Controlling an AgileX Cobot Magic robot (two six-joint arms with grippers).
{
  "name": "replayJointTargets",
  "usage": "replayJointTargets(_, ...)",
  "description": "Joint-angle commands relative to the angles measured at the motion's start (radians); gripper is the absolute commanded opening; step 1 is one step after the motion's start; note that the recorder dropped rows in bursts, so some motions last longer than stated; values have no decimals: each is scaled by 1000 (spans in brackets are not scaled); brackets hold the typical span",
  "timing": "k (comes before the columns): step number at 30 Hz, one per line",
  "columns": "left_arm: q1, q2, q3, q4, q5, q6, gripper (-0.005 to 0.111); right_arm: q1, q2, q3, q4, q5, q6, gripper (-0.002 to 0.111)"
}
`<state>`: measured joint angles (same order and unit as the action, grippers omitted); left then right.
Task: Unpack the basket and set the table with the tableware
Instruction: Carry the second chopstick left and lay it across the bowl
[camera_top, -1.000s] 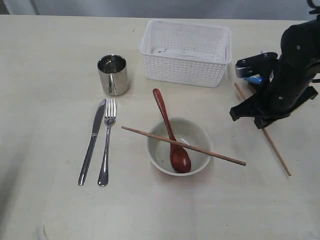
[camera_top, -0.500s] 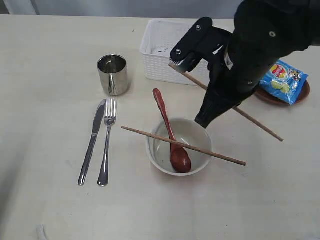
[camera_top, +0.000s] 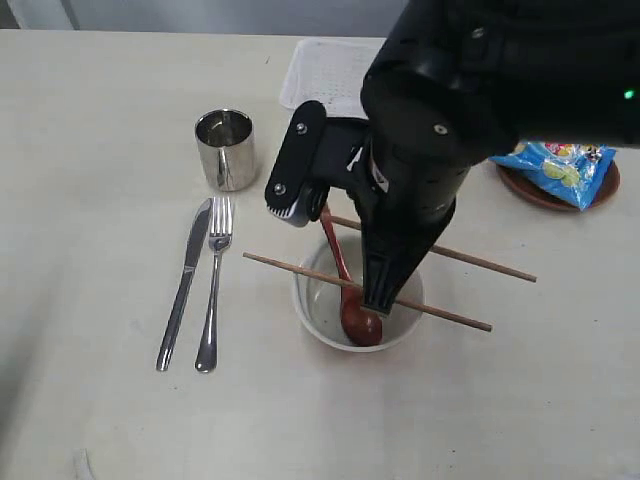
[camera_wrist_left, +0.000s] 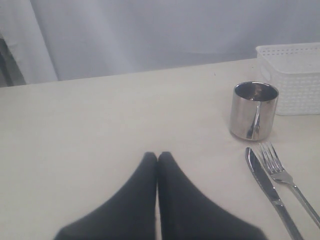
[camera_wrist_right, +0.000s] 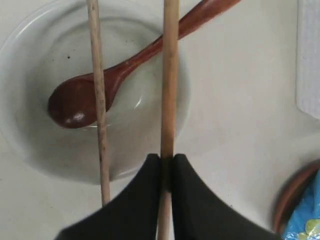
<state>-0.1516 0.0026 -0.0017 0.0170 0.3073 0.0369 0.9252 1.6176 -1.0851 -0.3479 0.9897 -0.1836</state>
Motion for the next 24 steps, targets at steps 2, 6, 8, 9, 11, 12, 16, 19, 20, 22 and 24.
replayJointTargets(2,1,-3,2,4,-8,-3,0,1,53,-8,3,-22,-23,0)
replayJointTargets(6,1,-3,2,4,-8,-3,0,1,61,-8,5,-50,-23,0)
replayJointTargets(8,1,-3,2,4,-8,-3,0,1,61,-8,5,-64,-23,0)
replayJointTargets(9,1,-3,2,4,-8,-3,0,1,61,-8,5,-69,-23,0)
replayJointTargets(11,1,-3,2,4,-8,-3,0,1,65,-8,9,-81,-23,0)
replayJointTargets(12,1,-3,2,4,-8,-3,0,1,65,-8,17,-87,-23,0)
replayJointTargets(16,1,-3,2,-6,-8,-3,0,1,87,-8,58,-91,-46,0)
replayJointTargets(19,1,-3,2,-2,-8,-3,0,1,107,-8,59,-91,-44,0)
replayJointTargets(20,1,-3,2,-2,-8,-3,0,1,110,-8,59,-91,-42,0)
replayJointTargets(22,1,-3,2,-2,-8,-3,0,1,114,-8,63,-101,-39,0)
replayJointTargets(24,1,-3,2,-2,-8,-3,0,1,114,-8,67,-109,-39,0)
